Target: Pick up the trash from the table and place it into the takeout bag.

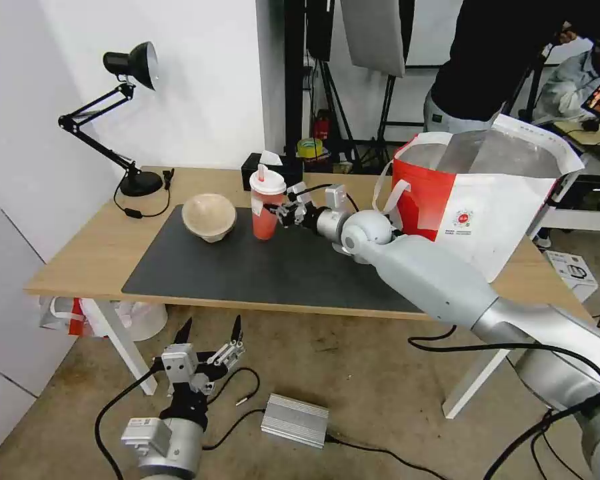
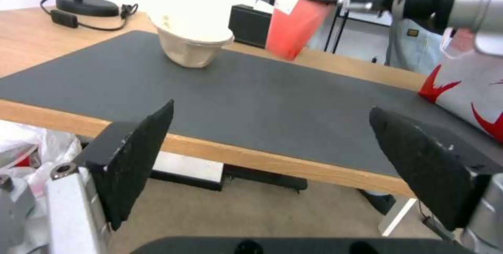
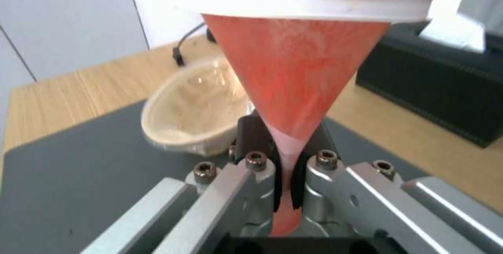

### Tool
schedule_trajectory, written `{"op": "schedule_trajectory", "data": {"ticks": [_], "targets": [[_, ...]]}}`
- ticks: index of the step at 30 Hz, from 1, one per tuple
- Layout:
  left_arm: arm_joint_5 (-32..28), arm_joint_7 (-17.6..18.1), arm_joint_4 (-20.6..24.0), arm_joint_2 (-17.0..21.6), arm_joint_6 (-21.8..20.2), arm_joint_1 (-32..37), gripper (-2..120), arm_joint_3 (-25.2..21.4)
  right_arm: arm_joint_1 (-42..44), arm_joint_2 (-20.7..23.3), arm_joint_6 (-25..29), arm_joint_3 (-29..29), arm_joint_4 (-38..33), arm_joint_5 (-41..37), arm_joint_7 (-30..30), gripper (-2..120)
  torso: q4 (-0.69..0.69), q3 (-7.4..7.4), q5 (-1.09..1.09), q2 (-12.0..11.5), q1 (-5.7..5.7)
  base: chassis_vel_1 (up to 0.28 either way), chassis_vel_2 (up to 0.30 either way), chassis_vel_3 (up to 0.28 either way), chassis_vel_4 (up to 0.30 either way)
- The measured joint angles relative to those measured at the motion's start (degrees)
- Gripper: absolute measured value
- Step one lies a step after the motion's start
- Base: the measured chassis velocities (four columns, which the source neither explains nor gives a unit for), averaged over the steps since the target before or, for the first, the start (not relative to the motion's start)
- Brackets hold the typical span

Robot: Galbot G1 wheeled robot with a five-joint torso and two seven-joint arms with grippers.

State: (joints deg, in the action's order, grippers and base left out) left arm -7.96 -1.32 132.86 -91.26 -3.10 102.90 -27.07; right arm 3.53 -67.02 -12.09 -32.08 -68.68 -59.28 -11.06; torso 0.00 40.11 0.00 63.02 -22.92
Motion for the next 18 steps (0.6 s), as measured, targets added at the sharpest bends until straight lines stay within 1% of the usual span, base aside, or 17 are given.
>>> {"op": "schedule_trajectory", "data": {"ticks": [4, 5, 12, 14, 16, 18], "targets": [[0.04, 0.00, 0.07, 0.00, 0.00, 0.07, 100, -0.07, -0.17, 1.65, 0.00, 0.48, -3.19, -0.45, 1.10, 2, 0.00, -0.01, 0.00, 0.00, 0.00, 0.000, 0.000, 0.000, 0.000], [0.05, 0.00, 0.17, 0.00, 0.01, 0.10, 100, -0.09, -0.27, 2.51, -0.02, 0.66, -4.88, -0.71, 1.53, 2, 0.00, -0.01, 0.00, 0.00, 0.00, 0.000, 0.000, 0.000, 0.000], [0.14, 0.00, 0.34, 0.00, 0.02, 0.27, 100, -0.20, -0.30, 4.67, -0.54, 1.97, -8.96, -1.97, 2.72, 2, 0.00, -0.01, 0.00, 0.00, 0.00, 0.000, 0.000, 0.000, 0.000], [0.18, 0.01, 0.42, -0.01, 0.02, 0.33, 100, -0.26, -0.27, 5.64, -1.05, 2.51, -10.47, -2.57, 3.30, 2, 0.00, -0.01, 0.00, 0.00, 0.00, 0.000, 0.000, 0.000, 0.000], [0.26, 0.01, 0.57, 0.00, 0.02, 0.49, 100, -0.43, 0.15, 7.86, -1.41, 3.72, -13.28, -3.46, 4.58, 2, 0.00, -0.01, 0.01, 0.00, 0.00, 0.000, 0.000, 0.000, 0.000], [0.30, 0.01, 0.61, 0.00, 0.02, 0.52, 100, -0.48, 0.25, 8.52, -1.47, 4.00, -14.13, -3.73, 4.81, 2, 0.00, -0.01, 0.01, 0.00, 0.00, 0.000, 0.000, 0.000, 0.000]]}}
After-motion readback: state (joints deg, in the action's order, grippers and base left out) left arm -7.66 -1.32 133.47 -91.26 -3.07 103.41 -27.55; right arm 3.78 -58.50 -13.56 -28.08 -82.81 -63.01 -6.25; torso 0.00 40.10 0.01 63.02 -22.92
